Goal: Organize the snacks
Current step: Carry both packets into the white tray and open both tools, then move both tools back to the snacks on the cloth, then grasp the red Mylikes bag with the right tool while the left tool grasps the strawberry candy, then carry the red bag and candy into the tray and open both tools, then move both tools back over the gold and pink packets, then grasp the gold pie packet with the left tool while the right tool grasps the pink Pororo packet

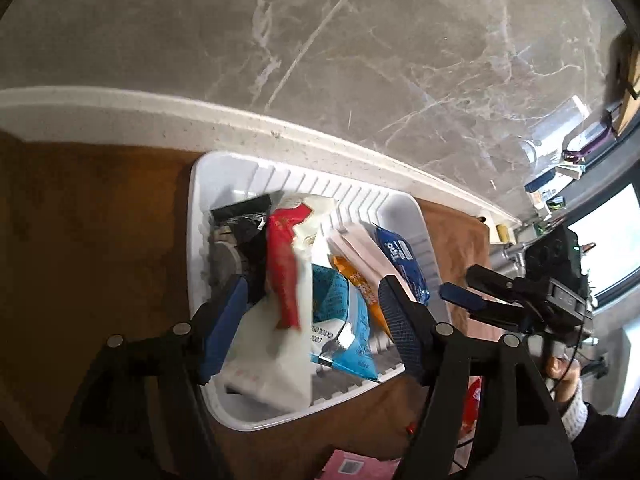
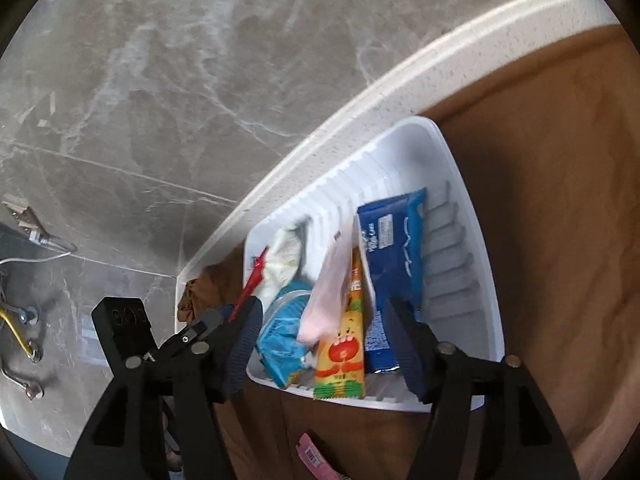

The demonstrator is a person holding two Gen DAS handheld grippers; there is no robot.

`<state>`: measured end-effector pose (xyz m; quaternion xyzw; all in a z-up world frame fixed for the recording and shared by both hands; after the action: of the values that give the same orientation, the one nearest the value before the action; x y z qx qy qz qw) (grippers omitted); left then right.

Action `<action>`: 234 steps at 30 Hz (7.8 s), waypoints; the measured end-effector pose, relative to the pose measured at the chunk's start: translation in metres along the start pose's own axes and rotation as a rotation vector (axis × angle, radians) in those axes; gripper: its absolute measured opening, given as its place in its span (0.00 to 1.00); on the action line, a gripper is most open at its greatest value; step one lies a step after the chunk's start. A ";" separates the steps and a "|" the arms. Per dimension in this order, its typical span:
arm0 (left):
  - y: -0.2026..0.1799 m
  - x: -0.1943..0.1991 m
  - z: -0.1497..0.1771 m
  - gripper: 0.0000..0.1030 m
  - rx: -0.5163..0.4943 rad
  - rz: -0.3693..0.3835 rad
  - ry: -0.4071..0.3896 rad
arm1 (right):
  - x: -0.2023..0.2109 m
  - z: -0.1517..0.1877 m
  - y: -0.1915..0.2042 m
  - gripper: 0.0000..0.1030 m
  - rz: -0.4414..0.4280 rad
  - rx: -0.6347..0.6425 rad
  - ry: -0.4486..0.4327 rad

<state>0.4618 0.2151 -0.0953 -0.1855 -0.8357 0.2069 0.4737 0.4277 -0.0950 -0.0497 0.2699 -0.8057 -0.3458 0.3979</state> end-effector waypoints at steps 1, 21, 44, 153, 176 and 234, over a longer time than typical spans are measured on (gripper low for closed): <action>-0.002 0.003 -0.001 0.64 -0.010 -0.020 -0.012 | 0.003 0.002 0.002 0.65 -0.002 0.004 -0.009; -0.057 0.092 0.144 0.64 -0.199 -0.013 0.065 | 0.100 0.132 0.029 0.73 -0.086 0.217 0.034; -0.142 0.025 0.293 0.64 -0.698 -0.035 0.380 | 0.110 0.202 -0.049 0.75 0.084 0.126 0.027; -0.065 -0.024 -0.012 0.30 -0.224 0.058 0.099 | 0.002 -0.041 -0.020 0.43 -0.167 -0.107 0.027; -0.069 -0.028 -0.009 0.31 -0.237 -0.027 0.033 | 0.023 -0.022 -0.003 0.70 0.078 0.141 -0.014; -0.062 0.101 0.317 0.47 -0.957 -0.214 0.478 | -0.004 0.231 0.072 0.72 0.285 1.012 0.280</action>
<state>0.1304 0.1599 -0.1380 -0.3361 -0.7197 -0.2939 0.5317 0.2276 0.0312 -0.0988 0.3594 -0.8394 0.1821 0.3648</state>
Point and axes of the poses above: each gripper's, at about its wrist camera, not at the fingertips, and x roughly against the way its jaws point, y to its left, z to its underside, the point moved 1 cm from there along -x, roughly the way its jaws point, and after that the axes turned 4 degrees about -y, right-handed, at the moved point
